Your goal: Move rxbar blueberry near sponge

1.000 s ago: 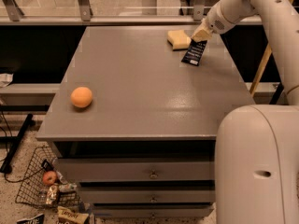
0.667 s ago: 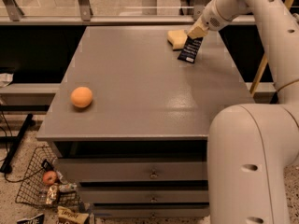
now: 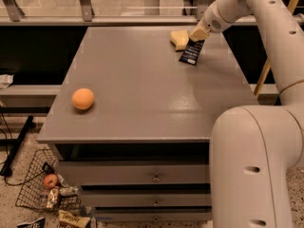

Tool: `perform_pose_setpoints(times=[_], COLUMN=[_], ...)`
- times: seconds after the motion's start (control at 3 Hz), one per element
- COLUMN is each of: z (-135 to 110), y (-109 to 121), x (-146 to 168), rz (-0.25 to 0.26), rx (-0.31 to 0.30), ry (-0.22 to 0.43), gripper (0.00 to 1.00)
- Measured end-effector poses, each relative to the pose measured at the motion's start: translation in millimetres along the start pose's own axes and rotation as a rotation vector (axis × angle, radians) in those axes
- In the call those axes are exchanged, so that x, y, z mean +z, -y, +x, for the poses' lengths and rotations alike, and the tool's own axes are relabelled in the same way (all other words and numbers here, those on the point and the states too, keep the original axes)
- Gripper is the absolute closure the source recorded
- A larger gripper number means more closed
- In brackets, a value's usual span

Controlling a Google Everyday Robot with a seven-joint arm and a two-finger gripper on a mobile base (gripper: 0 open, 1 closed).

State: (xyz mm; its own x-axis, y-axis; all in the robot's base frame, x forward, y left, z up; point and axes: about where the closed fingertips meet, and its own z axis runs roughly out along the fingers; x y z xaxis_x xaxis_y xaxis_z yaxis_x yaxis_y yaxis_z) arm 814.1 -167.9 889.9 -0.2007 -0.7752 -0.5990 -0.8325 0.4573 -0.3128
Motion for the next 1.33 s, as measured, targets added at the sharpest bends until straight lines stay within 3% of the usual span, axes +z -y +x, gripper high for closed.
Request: perform_pose_setpoints(times=[0.67, 1.0, 1.33], z=[0.5, 0.7, 0.7], y=[-2.9, -3.9, -4.2], x=[9.1, 12.2, 13.0], rz=[-0.012, -0.016, -0.017], rx=[0.000, 0.001, 0.000], ry=[-0.002, -0.003, -0.003], gripper=[0.06, 0.00, 0.00])
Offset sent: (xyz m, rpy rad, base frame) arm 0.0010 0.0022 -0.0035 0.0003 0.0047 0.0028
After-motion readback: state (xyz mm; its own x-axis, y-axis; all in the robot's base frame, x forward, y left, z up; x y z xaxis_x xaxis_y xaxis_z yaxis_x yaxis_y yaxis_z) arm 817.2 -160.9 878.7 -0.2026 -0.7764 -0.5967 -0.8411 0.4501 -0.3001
